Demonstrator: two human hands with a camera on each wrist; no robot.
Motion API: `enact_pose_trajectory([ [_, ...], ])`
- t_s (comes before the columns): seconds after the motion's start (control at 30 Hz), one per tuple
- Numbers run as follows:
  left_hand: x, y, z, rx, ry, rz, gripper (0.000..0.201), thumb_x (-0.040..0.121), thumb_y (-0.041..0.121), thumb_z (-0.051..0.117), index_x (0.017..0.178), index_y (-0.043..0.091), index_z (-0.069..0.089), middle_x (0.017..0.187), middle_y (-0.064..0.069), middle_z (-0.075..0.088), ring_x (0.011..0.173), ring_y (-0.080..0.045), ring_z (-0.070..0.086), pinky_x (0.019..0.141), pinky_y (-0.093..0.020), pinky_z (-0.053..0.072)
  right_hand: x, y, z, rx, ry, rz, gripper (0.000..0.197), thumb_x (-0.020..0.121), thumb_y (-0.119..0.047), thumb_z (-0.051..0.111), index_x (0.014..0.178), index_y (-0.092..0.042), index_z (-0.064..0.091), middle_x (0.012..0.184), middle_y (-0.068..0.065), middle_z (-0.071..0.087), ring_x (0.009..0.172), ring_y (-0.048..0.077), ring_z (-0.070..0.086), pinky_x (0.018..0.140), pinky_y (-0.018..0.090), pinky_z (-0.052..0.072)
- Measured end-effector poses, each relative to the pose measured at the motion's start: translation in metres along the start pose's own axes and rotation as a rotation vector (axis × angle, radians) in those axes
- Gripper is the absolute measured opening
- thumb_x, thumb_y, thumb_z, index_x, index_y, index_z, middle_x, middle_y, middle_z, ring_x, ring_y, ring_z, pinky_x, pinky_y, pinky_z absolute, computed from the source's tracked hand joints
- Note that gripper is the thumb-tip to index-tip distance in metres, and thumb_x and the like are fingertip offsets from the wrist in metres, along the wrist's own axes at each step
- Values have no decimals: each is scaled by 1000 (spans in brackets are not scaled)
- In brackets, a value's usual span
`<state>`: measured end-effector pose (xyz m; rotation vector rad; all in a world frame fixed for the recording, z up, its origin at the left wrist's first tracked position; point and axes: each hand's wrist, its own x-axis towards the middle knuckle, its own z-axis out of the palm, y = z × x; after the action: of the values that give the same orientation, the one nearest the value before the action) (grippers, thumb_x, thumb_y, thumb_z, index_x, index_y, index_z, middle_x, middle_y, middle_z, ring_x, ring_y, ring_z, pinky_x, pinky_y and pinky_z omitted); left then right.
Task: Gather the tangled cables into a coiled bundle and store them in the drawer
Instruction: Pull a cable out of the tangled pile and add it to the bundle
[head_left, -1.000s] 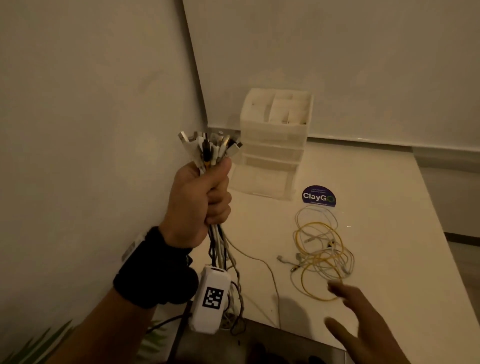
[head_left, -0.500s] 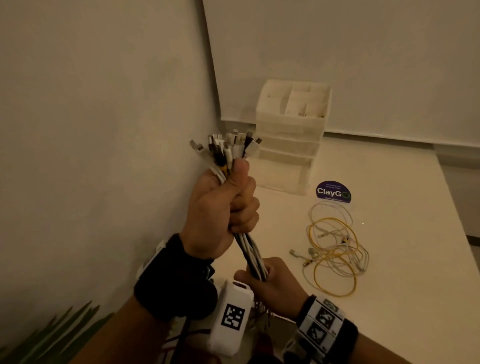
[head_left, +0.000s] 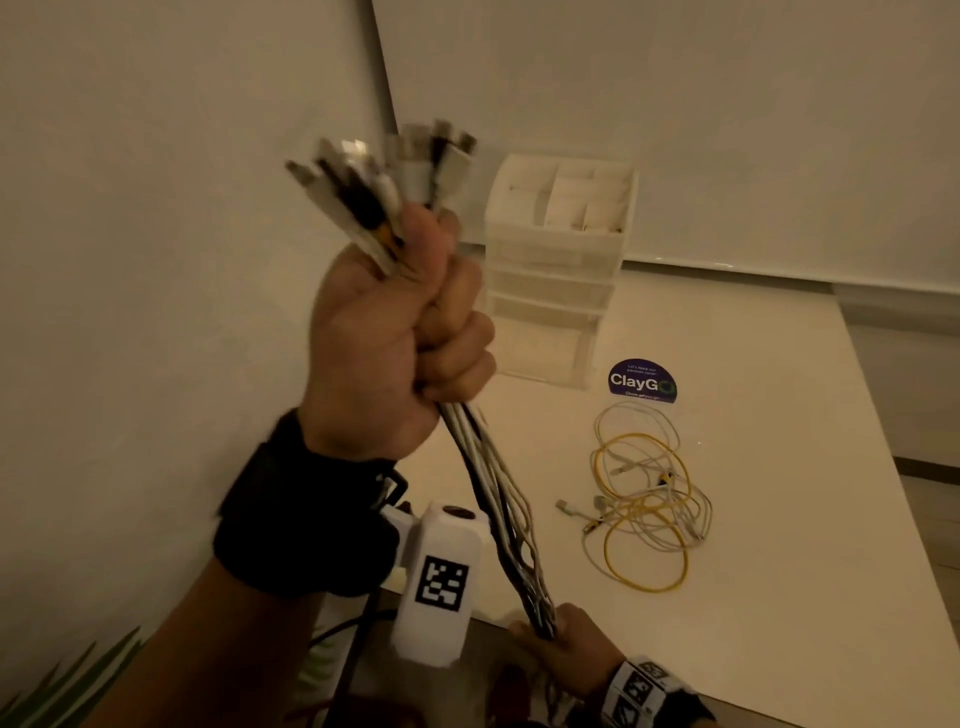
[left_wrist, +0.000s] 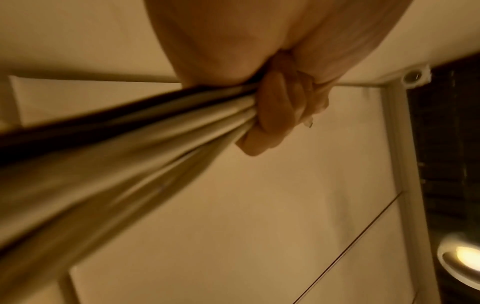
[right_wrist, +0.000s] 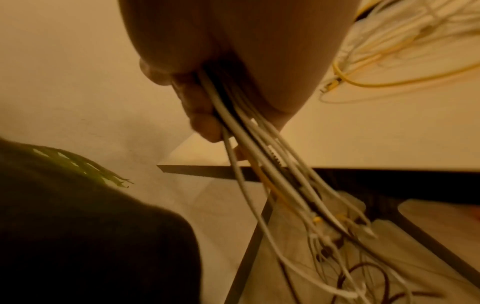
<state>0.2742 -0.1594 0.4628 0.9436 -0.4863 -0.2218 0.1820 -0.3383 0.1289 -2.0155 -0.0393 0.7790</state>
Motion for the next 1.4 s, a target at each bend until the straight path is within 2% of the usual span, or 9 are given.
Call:
enact_pose_trajectory([
  [0.17, 5, -25, -5, 5, 59, -47, 38, 89, 39, 46, 77, 19, 16, 51, 5, 17, 34, -6, 12, 37, -13, 12, -2, 15, 5, -171, -97, 76, 109, 48, -101, 32, 79, 0, 57, 73, 18, 57, 74, 25, 61, 67, 30, 39],
  [0.27, 7, -25, -10, -26, 55, -58, 39, 89, 39, 47, 78, 20, 15, 50, 5, 18, 34, -5, 13, 37, -12, 14, -10, 0, -10, -256, -148, 46, 89, 53, -98, 35, 77, -16, 59, 69, -2, 54, 79, 20, 59, 70, 29, 41],
  [0.33, 8, -25, -12, -39, 53, -66, 46, 89, 39, 49, 81, 18, 9, 48, 8, 22, 33, -4, 16, 36, -11, 15, -18, -20, -28, -259, -208, 19, 44, 72, -74, 61, 92, -35, 54, 90, -13, 58, 94, 11, 56, 84, 26, 44],
  [0.5, 3, -26, -15, -24, 128, -90, 46, 89, 40, 48, 82, 18, 8, 45, 9, 21, 31, -1, 19, 37, -11, 13, 1, -28, -83, -483, -256, 70, 68, 85, -15, 63, 144, -26, 31, 139, 1, 42, 124, 20, 46, 102, 32, 43],
  [0.67, -2, -40, -17, -57, 199, -143, 42, 89, 30, 50, 81, 18, 10, 48, 4, 16, 34, -7, 11, 38, -12, 13, 47, -40, -97, -713, 155, 18, 37, 92, -1, 42, 128, -10, 47, 130, 10, 45, 114, 28, 52, 91, 36, 44],
  [0.97, -8, -55, -27, 0, 311, -152, 36, 92, 31, 46, 72, 18, 18, 46, 7, 24, 33, -3, 17, 38, -15, 12, 75, -17, -92, -915, 167, 142, 31, 99, -14, 37, 129, -12, 45, 129, 9, 45, 119, 29, 52, 92, 39, 44],
  [1.17, 5, -67, -28, 72, 316, -132, 41, 94, 35, 47, 69, 16, 21, 51, 3, 22, 34, -6, 18, 36, -15, 21, 48, -46, -144, -281, 592, -90, 7, 98, -20, 50, 91, -18, 53, 86, 4, 67, 81, 26, 61, 64, 33, 43],
  [1.3, 25, -86, -20, 62, 275, -163, 38, 94, 32, 49, 64, 17, 30, 52, 3, 22, 35, -7, 17, 37, -17, 19, 5, -86, -187, 30, 816, -307, 8, 100, -26, 44, 98, -27, 51, 72, -5, 69, 72, 5, 64, 65, 23, 45],
  [1.4, 41, -103, -10, 80, 251, -184, 31, 88, 24, 57, 66, 17, 36, 53, 2, 19, 37, -8, 15, 38, -17, 15, -20, -116, -210, 185, 863, -468, 14, 102, -18, 40, 102, -26, 52, 66, 6, 63, 65, 16, 65, 69, 31, 52],
])
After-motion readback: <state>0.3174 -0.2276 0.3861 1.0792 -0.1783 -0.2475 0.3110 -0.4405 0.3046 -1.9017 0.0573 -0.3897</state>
